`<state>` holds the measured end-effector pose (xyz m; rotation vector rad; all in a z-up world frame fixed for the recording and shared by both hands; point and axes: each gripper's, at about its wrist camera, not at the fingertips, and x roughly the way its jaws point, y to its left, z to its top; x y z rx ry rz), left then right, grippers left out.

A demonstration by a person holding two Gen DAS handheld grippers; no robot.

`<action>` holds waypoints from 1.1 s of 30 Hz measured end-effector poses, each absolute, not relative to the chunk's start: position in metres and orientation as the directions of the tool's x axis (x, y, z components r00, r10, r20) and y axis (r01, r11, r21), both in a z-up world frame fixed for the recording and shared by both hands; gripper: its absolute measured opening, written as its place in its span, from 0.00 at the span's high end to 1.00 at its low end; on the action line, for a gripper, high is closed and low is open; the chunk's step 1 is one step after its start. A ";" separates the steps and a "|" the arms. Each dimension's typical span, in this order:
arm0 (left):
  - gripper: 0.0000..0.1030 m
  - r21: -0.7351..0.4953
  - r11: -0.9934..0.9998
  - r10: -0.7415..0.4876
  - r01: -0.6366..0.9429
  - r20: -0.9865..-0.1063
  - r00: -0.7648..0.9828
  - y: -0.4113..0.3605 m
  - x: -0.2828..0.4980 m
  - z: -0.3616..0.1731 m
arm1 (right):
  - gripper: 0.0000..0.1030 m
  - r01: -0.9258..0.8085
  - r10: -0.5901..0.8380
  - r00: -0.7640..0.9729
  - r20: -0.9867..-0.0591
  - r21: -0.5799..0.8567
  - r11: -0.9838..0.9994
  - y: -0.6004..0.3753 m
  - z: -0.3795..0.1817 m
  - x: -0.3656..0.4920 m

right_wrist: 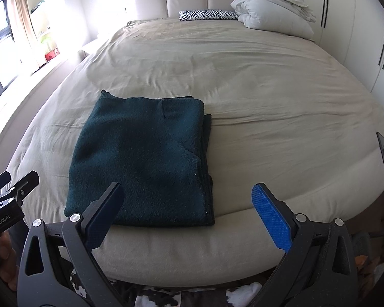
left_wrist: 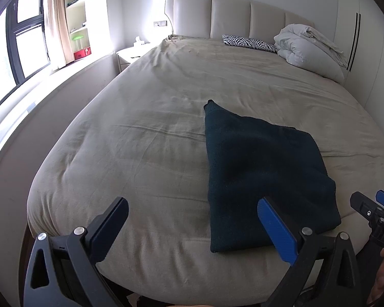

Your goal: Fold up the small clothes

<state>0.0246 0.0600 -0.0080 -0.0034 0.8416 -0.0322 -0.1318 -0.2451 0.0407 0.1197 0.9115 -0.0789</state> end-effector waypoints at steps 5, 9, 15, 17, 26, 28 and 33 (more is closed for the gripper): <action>0.00 -0.016 0.999 -0.032 0.030 -0.747 0.664 0.060 0.025 -0.009 | 0.01 0.119 -0.017 0.610 -0.792 0.070 0.990 -0.245 0.041 -0.132; 0.00 -0.017 0.999 -0.033 0.030 -0.747 0.664 0.060 0.025 -0.009 | 0.01 0.119 -0.017 0.609 -0.793 0.071 0.990 -0.244 0.040 -0.132; 0.00 -0.016 0.999 -0.032 0.029 -0.747 0.664 0.059 0.025 -0.009 | 0.01 0.119 -0.017 0.608 -0.793 0.070 0.990 -0.243 0.040 -0.133; 0.00 -0.016 0.999 -0.032 0.029 -0.747 0.664 0.059 0.025 -0.009 | 0.01 0.118 -0.016 0.609 -0.793 0.071 0.990 -0.243 0.039 -0.133; 0.00 -0.016 0.999 -0.032 0.030 -0.747 0.664 0.059 0.024 -0.009 | 0.01 0.119 -0.015 0.608 -0.794 0.071 0.990 -0.243 0.039 -0.133; 0.00 -0.016 0.999 -0.032 0.030 -0.747 0.664 0.059 0.024 -0.009 | 0.01 0.118 -0.014 0.607 -0.794 0.072 0.990 -0.243 0.039 -0.133; 0.00 -0.016 0.999 -0.033 0.032 -0.747 0.664 0.059 0.024 -0.009 | 0.01 0.118 -0.015 0.607 -0.794 0.072 0.990 -0.243 0.039 -0.133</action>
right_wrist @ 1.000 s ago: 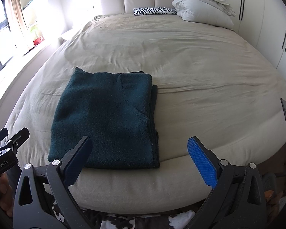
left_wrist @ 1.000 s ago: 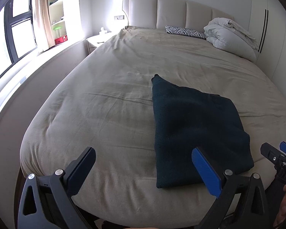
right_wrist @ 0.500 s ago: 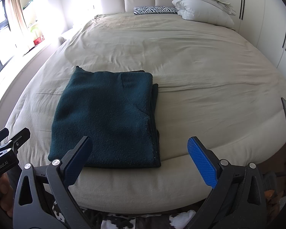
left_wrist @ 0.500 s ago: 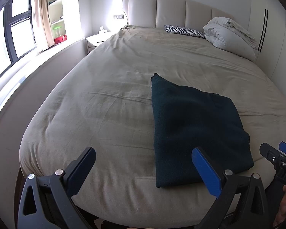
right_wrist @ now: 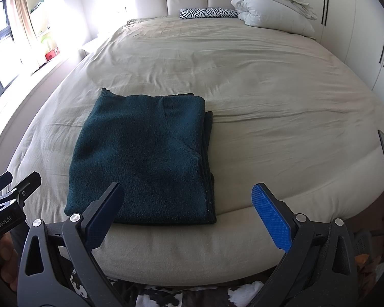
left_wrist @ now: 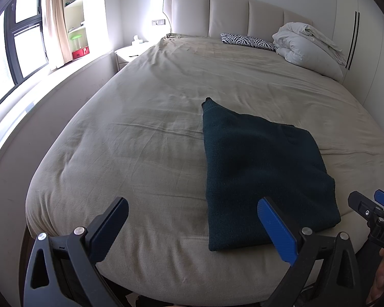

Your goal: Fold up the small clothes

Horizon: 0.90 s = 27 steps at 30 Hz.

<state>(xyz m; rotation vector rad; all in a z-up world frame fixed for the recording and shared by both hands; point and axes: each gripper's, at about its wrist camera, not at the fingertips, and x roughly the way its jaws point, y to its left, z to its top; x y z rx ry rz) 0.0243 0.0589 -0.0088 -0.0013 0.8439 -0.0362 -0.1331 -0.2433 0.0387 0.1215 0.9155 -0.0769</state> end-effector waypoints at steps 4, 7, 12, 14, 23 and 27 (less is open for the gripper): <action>0.00 -0.016 0.999 -0.032 0.031 -0.748 0.663 0.059 0.024 -0.009 | 0.01 0.118 -0.015 0.608 -0.794 0.072 0.990 -0.243 0.039 -0.133; 0.00 -0.016 0.999 -0.033 0.032 -0.748 0.663 0.058 0.024 -0.010 | 0.01 0.119 -0.015 0.606 -0.795 0.072 0.990 -0.243 0.038 -0.133; 0.00 -0.015 0.999 -0.033 0.033 -0.748 0.663 0.059 0.024 -0.010 | 0.01 0.115 -0.011 0.606 -0.796 0.074 0.991 -0.242 0.037 -0.135; 0.00 -0.016 0.999 -0.033 0.032 -0.749 0.662 0.059 0.024 -0.010 | 0.01 0.117 -0.011 0.605 -0.796 0.076 0.990 -0.242 0.037 -0.134; 0.00 -0.016 0.999 -0.033 0.032 -0.749 0.662 0.058 0.024 -0.010 | 0.01 0.108 -0.004 0.604 -0.797 0.077 0.991 -0.242 0.037 -0.135; 0.00 -0.017 0.999 -0.036 0.036 -0.751 0.660 0.058 0.024 -0.013 | 0.01 0.105 0.000 0.601 -0.799 0.080 0.991 -0.244 0.036 -0.135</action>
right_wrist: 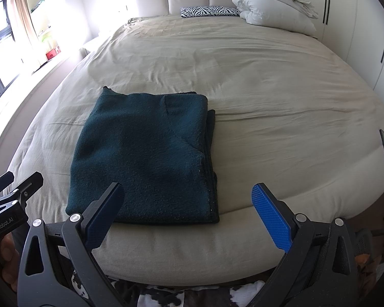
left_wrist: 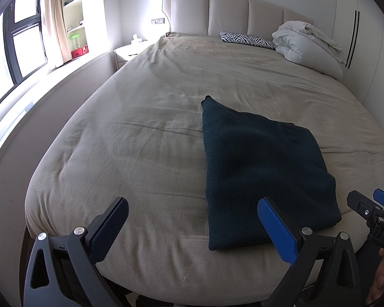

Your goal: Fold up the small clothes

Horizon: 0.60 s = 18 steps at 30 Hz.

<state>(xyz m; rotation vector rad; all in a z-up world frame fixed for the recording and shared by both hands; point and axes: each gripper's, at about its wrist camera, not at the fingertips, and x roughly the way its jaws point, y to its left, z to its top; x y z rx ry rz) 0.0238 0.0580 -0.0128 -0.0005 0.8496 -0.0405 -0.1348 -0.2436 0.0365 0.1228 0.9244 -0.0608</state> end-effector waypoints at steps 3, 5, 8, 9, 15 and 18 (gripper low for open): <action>0.00 -0.017 0.999 -0.037 0.038 -0.752 0.658 0.058 0.024 -0.015 | 0.01 0.105 -0.001 0.602 -0.799 0.078 0.991 -0.243 0.036 -0.135; 0.00 -0.015 0.999 -0.037 0.038 -0.753 0.657 0.058 0.024 -0.015 | 0.01 0.106 0.000 0.601 -0.799 0.079 0.991 -0.243 0.036 -0.135; 0.00 -0.016 0.999 -0.038 0.039 -0.756 0.654 0.059 0.025 -0.017 | 0.01 0.103 0.002 0.600 -0.800 0.080 0.991 -0.245 0.036 -0.133; 0.00 -0.015 0.999 -0.037 0.039 -0.756 0.653 0.060 0.026 -0.016 | 0.01 0.103 0.002 0.600 -0.800 0.080 0.991 -0.244 0.036 -0.133; 0.00 -0.015 0.999 -0.038 0.040 -0.758 0.651 0.061 0.027 -0.016 | 0.01 0.100 0.006 0.598 -0.802 0.081 0.992 -0.245 0.035 -0.133; 0.00 -0.015 0.999 -0.037 0.040 -0.759 0.651 0.062 0.027 -0.016 | 0.01 0.100 0.006 0.598 -0.802 0.081 0.992 -0.245 0.035 -0.133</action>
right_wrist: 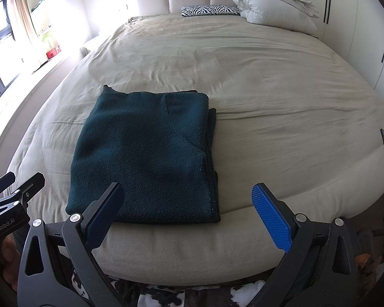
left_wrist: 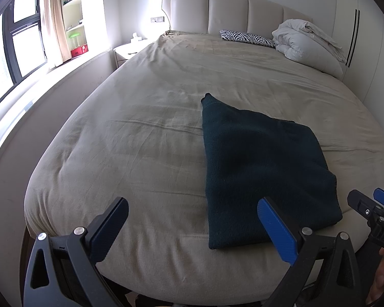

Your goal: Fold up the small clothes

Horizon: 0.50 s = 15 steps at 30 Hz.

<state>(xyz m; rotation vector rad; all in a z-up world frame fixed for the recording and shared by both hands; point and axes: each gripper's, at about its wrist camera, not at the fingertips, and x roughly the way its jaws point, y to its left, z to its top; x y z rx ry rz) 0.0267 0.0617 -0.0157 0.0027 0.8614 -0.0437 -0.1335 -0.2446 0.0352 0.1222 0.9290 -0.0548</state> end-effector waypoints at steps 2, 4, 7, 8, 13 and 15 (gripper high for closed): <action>0.00 -0.015 0.999 -0.038 0.040 -0.759 0.650 0.062 0.027 -0.016 | 0.01 0.100 0.006 0.598 -0.801 0.082 0.992 -0.244 0.035 -0.134; 0.00 -0.015 0.999 -0.038 0.041 -0.759 0.650 0.062 0.027 -0.016 | 0.01 0.099 0.007 0.598 -0.802 0.082 0.992 -0.245 0.035 -0.134; 0.00 -0.015 0.999 -0.039 0.043 -0.760 0.649 0.063 0.028 -0.016 | 0.01 0.099 0.007 0.598 -0.802 0.082 0.992 -0.245 0.035 -0.134; 0.00 -0.014 0.999 -0.039 0.043 -0.760 0.649 0.063 0.027 -0.016 | 0.01 0.099 0.007 0.598 -0.802 0.082 0.992 -0.246 0.035 -0.133; 0.00 -0.014 0.999 -0.039 0.043 -0.761 0.648 0.063 0.028 -0.016 | 0.01 0.099 0.007 0.597 -0.802 0.082 0.992 -0.246 0.035 -0.133; 0.00 -0.014 0.999 -0.039 0.044 -0.761 0.647 0.063 0.028 -0.016 | 0.01 0.099 0.007 0.597 -0.802 0.082 0.992 -0.245 0.035 -0.133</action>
